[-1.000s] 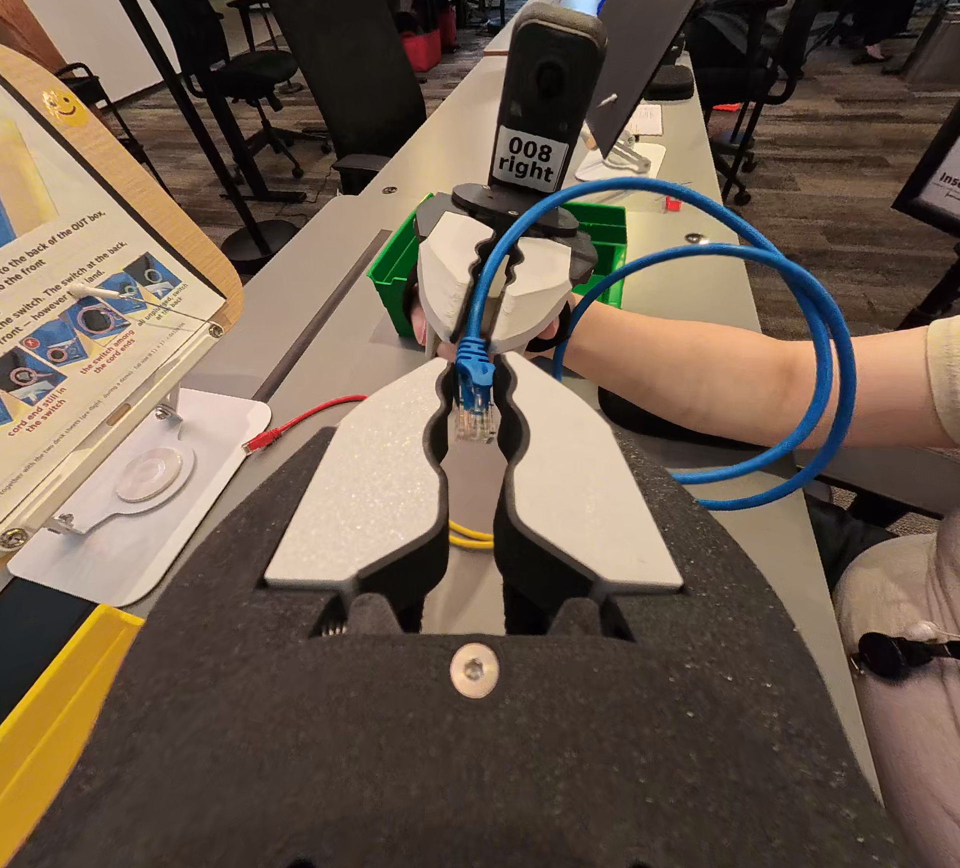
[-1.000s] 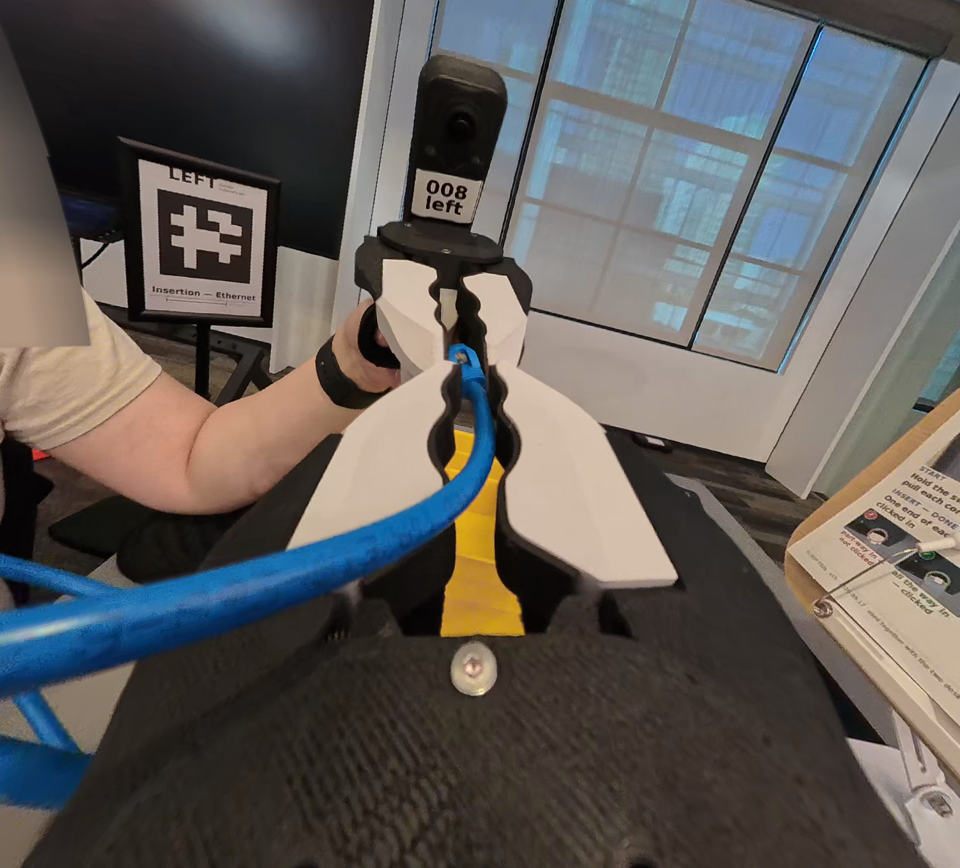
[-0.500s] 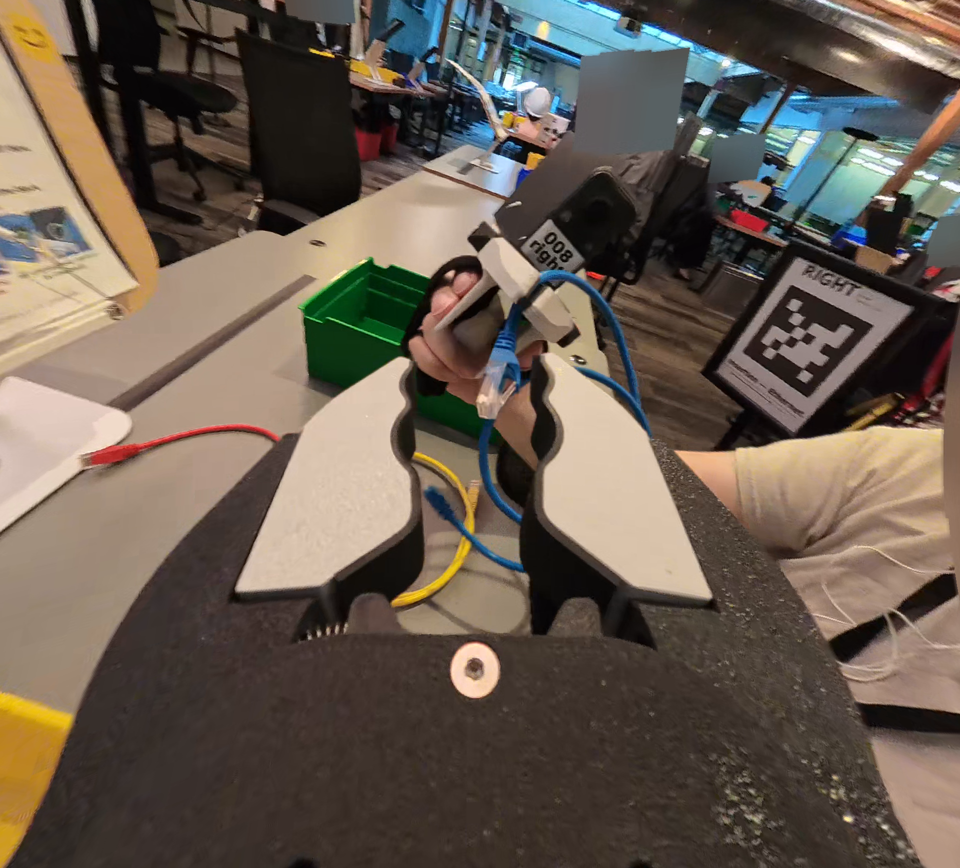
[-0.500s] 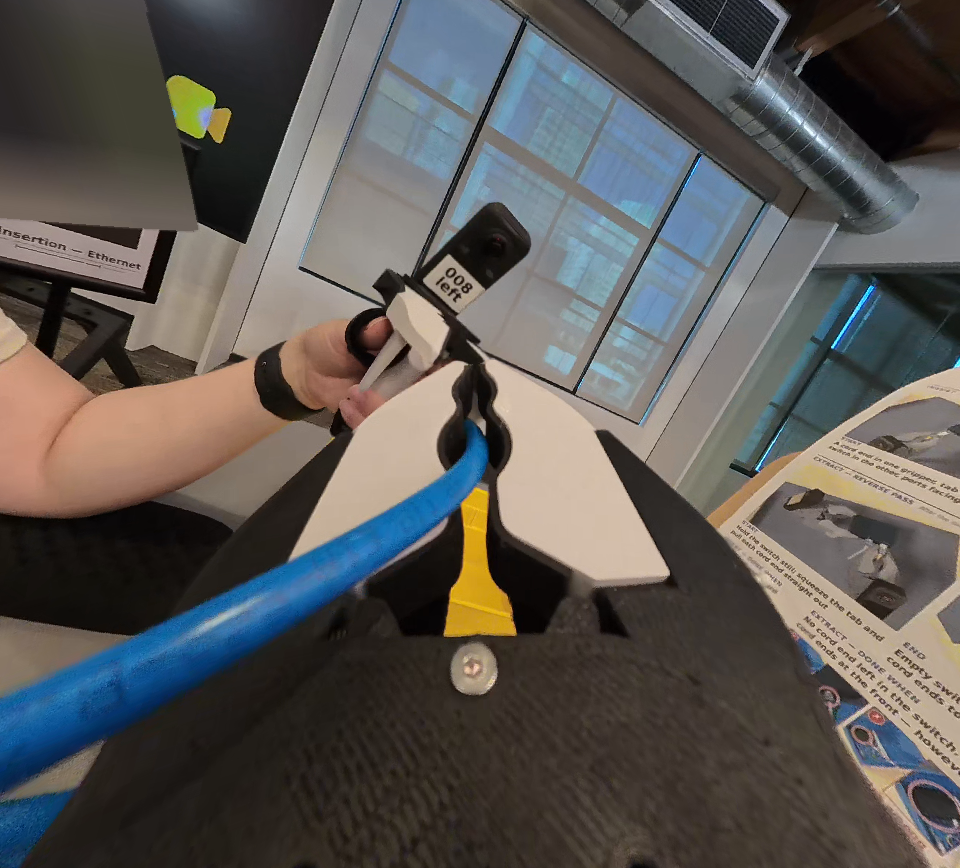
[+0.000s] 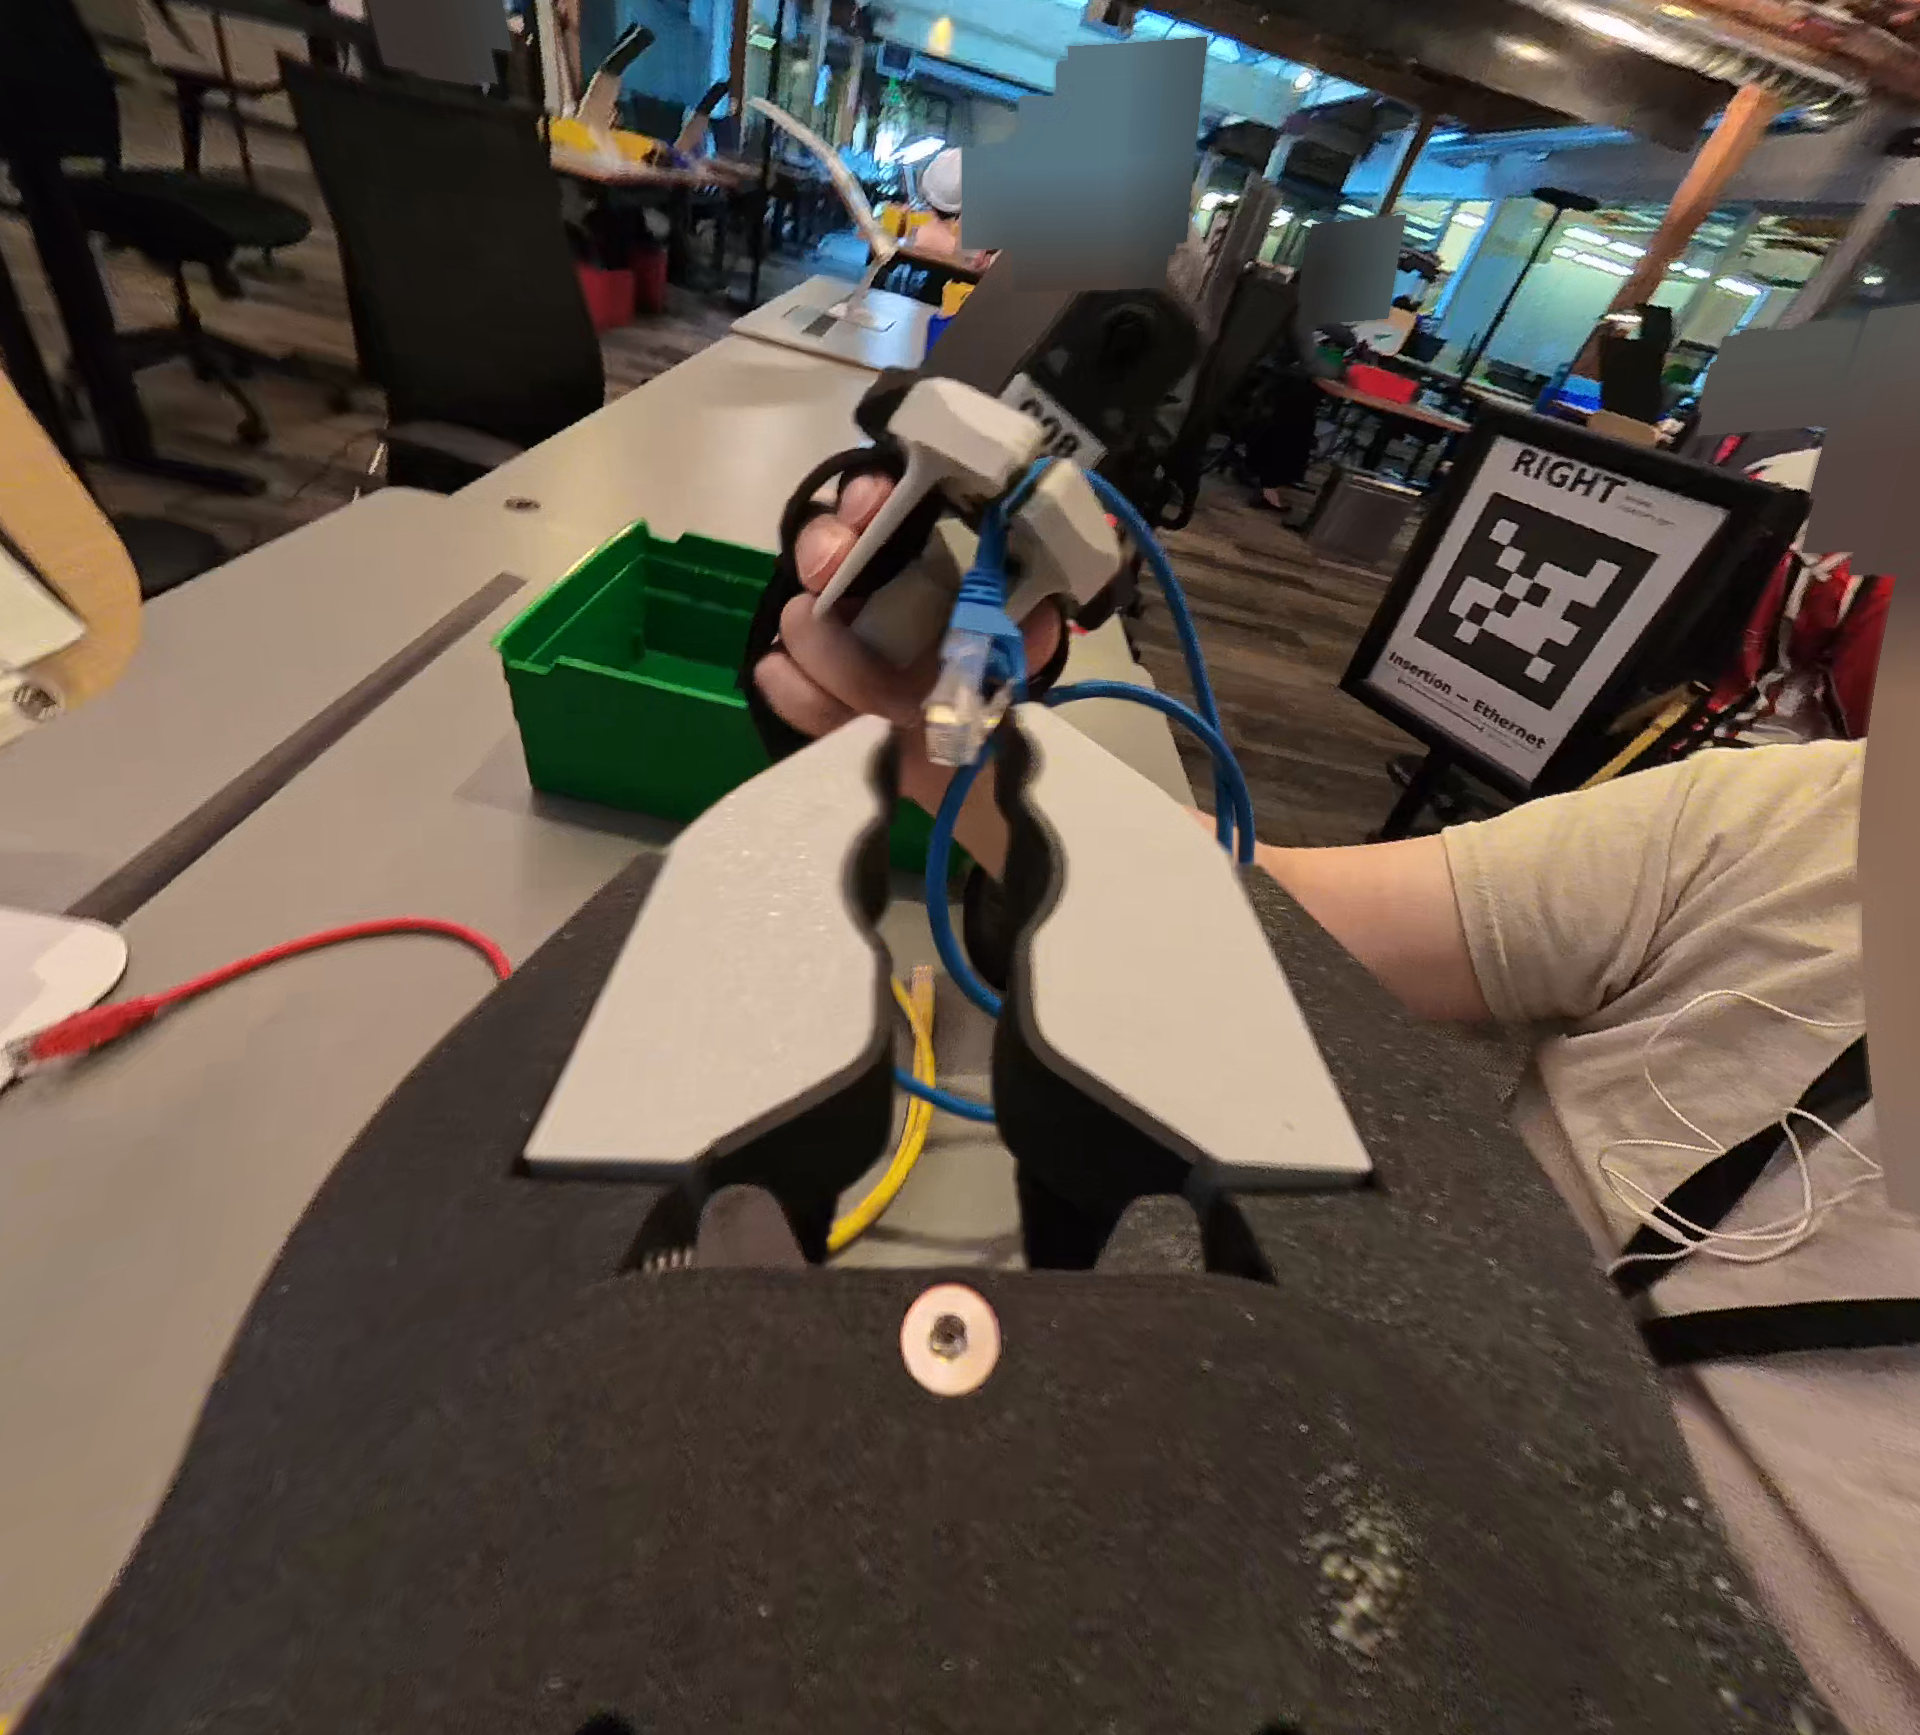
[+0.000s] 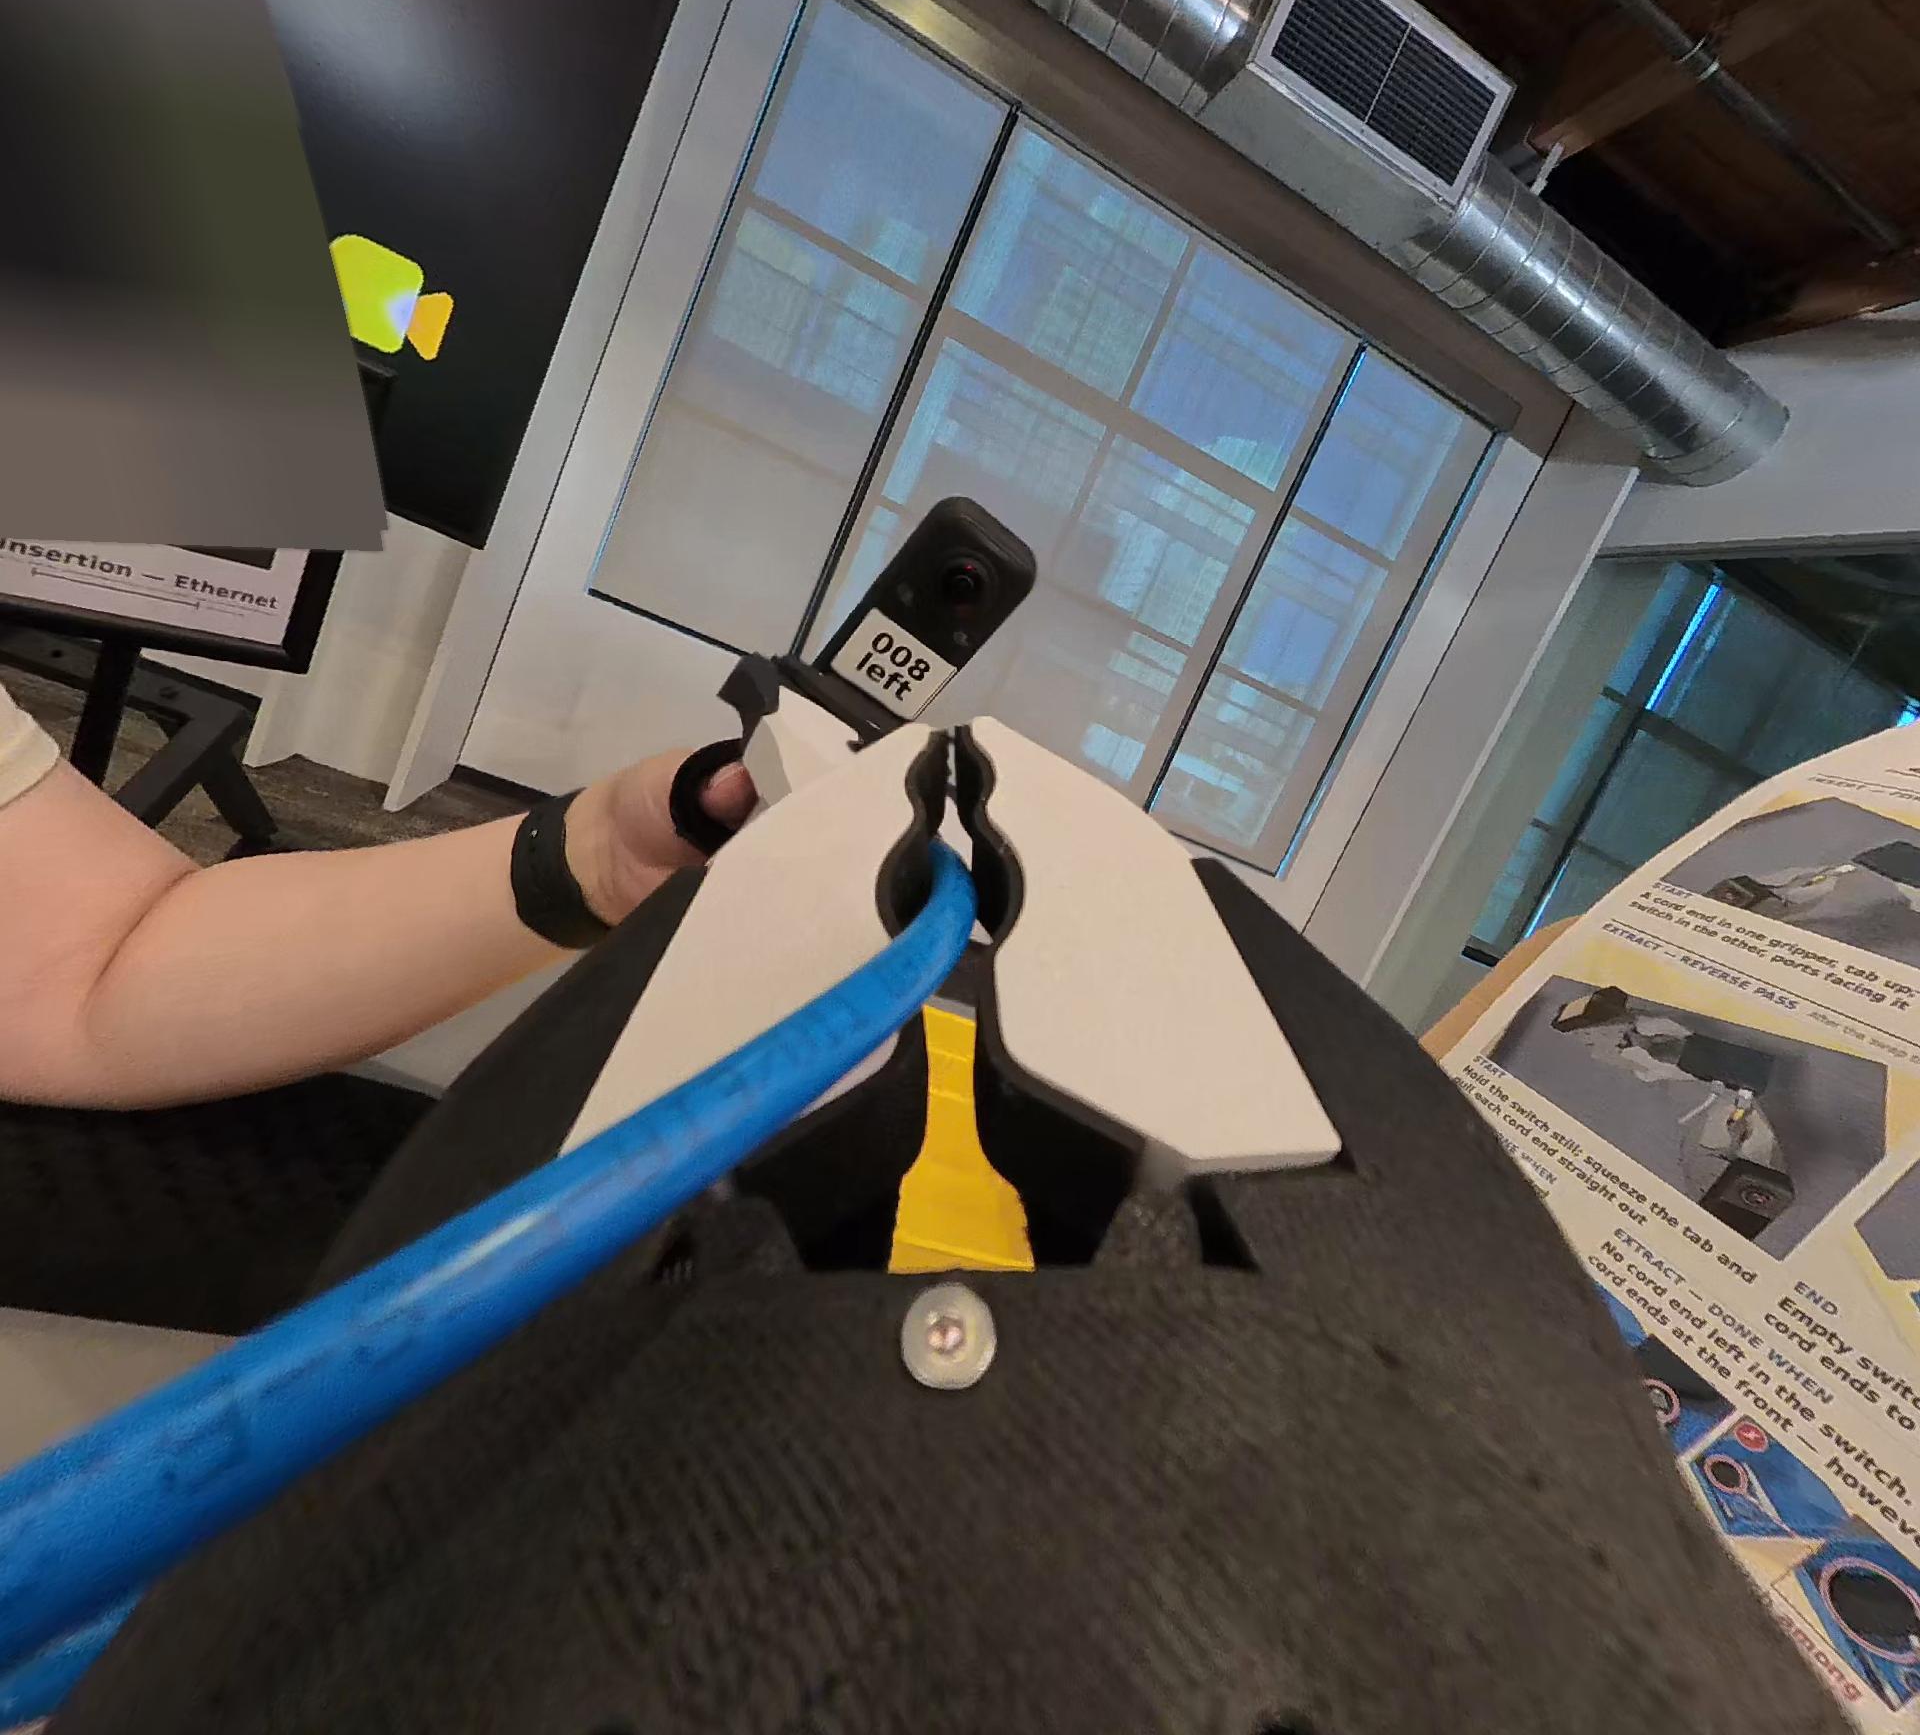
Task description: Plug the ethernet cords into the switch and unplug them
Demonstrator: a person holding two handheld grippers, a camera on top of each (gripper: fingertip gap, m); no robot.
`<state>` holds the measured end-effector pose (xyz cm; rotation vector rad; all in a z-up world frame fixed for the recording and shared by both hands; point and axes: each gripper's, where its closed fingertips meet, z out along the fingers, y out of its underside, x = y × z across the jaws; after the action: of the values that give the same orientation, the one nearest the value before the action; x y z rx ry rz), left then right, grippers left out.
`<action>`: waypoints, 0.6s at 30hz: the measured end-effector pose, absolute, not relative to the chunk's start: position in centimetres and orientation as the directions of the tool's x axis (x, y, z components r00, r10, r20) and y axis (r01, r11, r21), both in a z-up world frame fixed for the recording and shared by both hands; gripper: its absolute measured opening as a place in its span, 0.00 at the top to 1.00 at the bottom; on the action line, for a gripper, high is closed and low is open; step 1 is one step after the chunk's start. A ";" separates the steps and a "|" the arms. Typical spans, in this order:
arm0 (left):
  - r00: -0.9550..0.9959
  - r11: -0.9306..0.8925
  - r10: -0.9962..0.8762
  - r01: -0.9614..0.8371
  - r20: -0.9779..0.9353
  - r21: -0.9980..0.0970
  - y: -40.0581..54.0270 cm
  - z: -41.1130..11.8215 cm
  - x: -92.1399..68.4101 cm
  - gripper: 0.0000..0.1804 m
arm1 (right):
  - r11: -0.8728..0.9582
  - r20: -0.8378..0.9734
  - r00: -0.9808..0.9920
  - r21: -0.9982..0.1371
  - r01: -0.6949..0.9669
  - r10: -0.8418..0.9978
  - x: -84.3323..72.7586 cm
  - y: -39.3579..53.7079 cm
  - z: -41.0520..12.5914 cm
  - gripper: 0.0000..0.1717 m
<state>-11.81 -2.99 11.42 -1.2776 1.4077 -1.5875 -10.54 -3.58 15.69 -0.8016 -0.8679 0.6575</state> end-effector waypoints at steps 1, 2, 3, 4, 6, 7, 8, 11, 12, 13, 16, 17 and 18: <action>-0.336 -0.202 -0.914 -0.108 0.227 -0.973 -3.3 11.7 -11.8 0.94 | 0.539 0.397 0.491 -0.821 -0.188 0.775 -10.4 -3.6 15.8 0.99; -0.353 -0.202 -0.909 -0.094 0.223 -0.975 -3.6 11.9 -11.8 0.95 | 0.535 0.392 0.484 -0.821 -0.199 0.782 -10.3 -3.7 15.8 0.99; -0.361 -0.207 -0.905 -0.091 0.226 -0.974 -3.7 12.0 -11.8 0.95 | 0.530 0.391 0.477 -0.824 -0.200 0.787 -10.2 -3.7 15.8 0.99; -0.367 -0.214 -0.900 -0.097 0.235 -0.972 -3.8 12.0 -11.8 0.95 | 0.531 0.399 0.467 -0.825 -0.194 0.789 -10.3 -3.8 15.6 0.99; -0.398 -0.263 -0.872 -0.115 0.287 -0.958 -4.1 12.1 -12.0 0.95 | 0.551 0.445 0.435 -0.821 -0.150 0.782 -10.5 -4.2 15.0 0.96; -0.414 -0.304 -0.849 -0.126 0.328 -0.944 -4.1 12.2 -12.1 0.95 | 0.559 0.470 0.425 -0.822 -0.109 0.774 -10.7 -4.2 14.6 0.95; -0.424 -0.345 -0.825 -0.147 0.374 -0.927 -4.1 12.2 -12.1 0.95 | 0.570 0.496 0.419 -0.819 -0.064 0.760 -10.8 -4.1 14.2 0.93; -0.433 -0.442 -0.762 -0.196 0.481 -0.876 -3.9 12.0 -12.2 0.95 | 0.612 0.587 0.422 -0.785 0.090 0.691 -11.2 -3.8 13.1 0.89; -0.425 -0.453 -0.757 -0.205 0.496 -0.867 -3.8 11.8 -12.1 0.95 | 0.618 0.612 0.423 -0.773 0.141 0.668 -11.3 -3.6 12.8 0.88; -0.414 -0.458 -0.759 -0.210 0.503 -0.864 -3.6 11.6 -12.1 0.95 | 0.620 0.630 0.423 -0.763 0.182 0.651 -11.2 -3.4 12.5 0.88; -0.408 -0.472 -0.746 -0.234 0.527 -0.850 -3.5 11.2 -12.1 0.95 | 0.630 0.677 0.417 -0.729 0.269 0.606 -11.1 -3.1 12.0 0.90; -0.407 -0.477 -0.741 -0.242 0.534 -0.845 -3.5 11.1 -12.1 0.95 | 0.634 0.688 0.413 -0.720 0.283 0.597 -11.1 -3.1 11.9 0.90; -0.405 -0.476 -0.740 -0.248 0.537 -0.843 -3.5 11.0 -12.1 0.95 | 0.635 0.696 0.410 -0.713 0.297 0.590 -11.1 -3.0 11.8 0.90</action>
<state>-12.15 -3.55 11.05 -1.4569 1.3555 -1.9442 -11.12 -3.04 11.82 -0.9143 -1.1760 0.2208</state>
